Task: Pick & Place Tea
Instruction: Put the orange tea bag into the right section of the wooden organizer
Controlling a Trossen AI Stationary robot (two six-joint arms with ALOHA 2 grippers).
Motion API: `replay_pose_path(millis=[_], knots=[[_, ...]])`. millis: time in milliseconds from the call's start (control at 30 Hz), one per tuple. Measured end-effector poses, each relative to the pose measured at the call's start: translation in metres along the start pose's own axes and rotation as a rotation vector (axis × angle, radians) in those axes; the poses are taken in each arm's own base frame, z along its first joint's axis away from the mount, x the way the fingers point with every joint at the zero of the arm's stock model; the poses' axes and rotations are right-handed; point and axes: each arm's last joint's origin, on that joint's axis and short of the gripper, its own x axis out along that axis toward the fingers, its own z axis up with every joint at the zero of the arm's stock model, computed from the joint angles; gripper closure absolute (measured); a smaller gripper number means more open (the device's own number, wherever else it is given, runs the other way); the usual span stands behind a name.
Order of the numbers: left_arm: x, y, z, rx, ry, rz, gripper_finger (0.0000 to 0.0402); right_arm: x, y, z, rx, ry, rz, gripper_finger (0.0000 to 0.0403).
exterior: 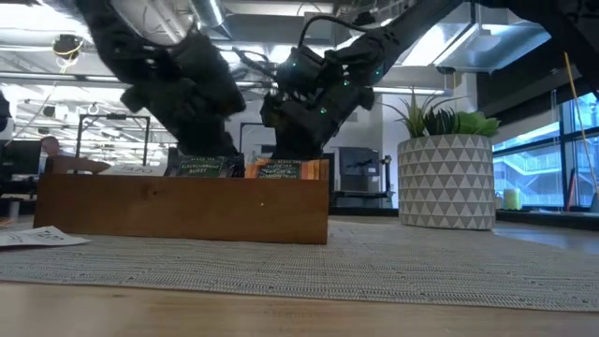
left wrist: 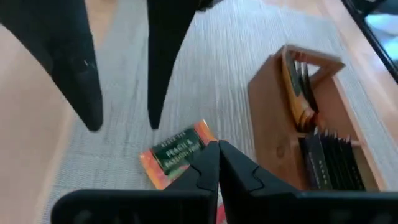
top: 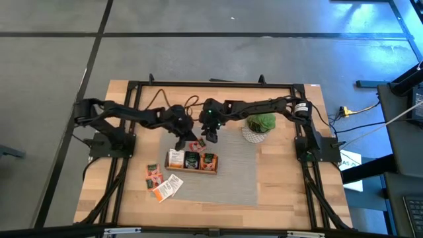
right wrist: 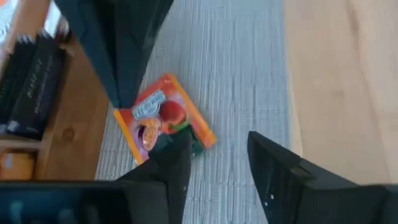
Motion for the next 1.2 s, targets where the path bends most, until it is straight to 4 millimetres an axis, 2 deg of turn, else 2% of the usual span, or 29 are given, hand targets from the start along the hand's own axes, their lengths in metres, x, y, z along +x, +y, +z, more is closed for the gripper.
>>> replay_pose_path(millis=[267, 433, 700, 867, 933, 1067, 1200], knots=[[0.025, 0.013, -0.003, -0.051, 0.151, -0.019, 0.0399, 0.001, 0.000, -0.003, -0.045, 0.012, 0.003, 0.0222], [0.035, 0.017, -0.006, -0.072, 0.180, -0.058, 0.0400, 0.001, 0.000, -0.005, 0.016, 0.035, 0.005, 0.0220], [0.034, 0.024, -0.014, -0.092, 0.232, -0.047, 0.0400, 0.000, 0.006, -0.006, 0.144, 0.046, 0.187, 0.0206], [0.033, 0.026, -0.015, -0.042, 0.238, -0.049, 0.0399, 0.001, 0.004, -0.005, 0.201, 0.046, 0.111, 0.0169], [0.033, 0.026, -0.015, -0.027, 0.237, -0.050, 0.0400, 0.002, 0.001, -0.006, 0.293, 0.047, 0.081, 0.0154], [0.033, 0.026, -0.015, -0.003, 0.238, -0.050, 0.0399, 0.018, -0.006, -0.016, 0.384, 0.081, 0.116, 0.0142], [0.033, 0.026, -0.015, 0.018, 0.237, -0.053, 0.0400, 0.034, -0.011, -0.022, 0.418, 0.080, 0.153, 0.0151]])
